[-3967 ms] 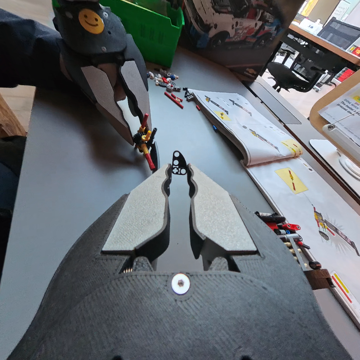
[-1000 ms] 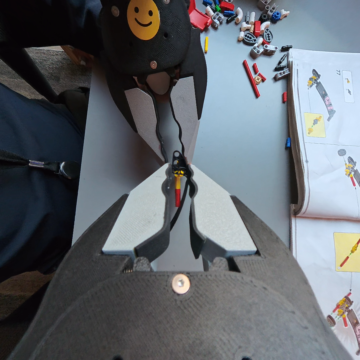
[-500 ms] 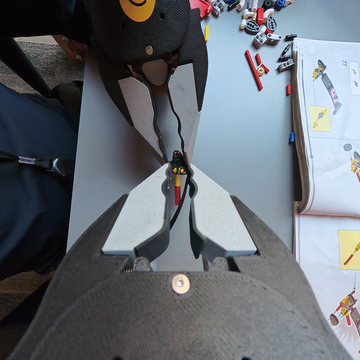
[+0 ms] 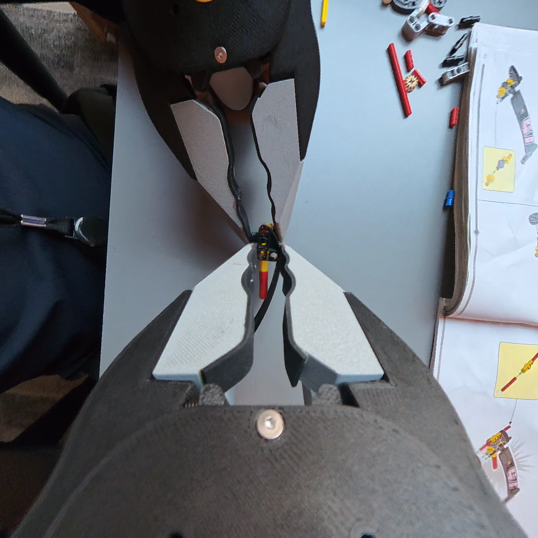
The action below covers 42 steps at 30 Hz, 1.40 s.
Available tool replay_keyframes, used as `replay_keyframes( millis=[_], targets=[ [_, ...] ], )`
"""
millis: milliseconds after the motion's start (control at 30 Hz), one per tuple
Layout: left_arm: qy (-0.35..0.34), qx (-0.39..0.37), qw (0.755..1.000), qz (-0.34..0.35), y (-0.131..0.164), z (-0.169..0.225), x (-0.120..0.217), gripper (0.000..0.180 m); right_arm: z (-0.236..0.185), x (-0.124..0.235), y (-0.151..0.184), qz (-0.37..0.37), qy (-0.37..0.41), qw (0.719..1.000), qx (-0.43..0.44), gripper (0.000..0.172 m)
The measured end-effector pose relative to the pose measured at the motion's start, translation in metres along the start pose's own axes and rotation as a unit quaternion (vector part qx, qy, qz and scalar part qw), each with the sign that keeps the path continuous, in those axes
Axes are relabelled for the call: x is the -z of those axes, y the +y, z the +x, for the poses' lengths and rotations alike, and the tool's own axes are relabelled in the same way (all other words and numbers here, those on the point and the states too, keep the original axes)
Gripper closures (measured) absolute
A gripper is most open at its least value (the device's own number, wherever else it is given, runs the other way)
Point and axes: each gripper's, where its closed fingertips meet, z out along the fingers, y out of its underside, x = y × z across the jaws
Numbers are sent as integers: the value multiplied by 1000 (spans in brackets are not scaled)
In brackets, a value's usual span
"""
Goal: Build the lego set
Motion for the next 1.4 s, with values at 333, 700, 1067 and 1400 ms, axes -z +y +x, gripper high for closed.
replay_keyframes(
  millis=[333,700,1067,1400],
  targets=[
    [0,-3,1000,-2,1,1,0,162,1,-1,6,-116,-58,992,-7,159],
    [7,0,1000,0,0,2,0,162,5,-2,5,-158,-73,984,29,159],
    [10,1,1000,1,0,2,1,162,4,-3,1,-58,-89,994,-8,159],
    [14,10,1000,-3,0,4,-1,162,3,-3,9,-233,-158,960,6,159]
  ],
)
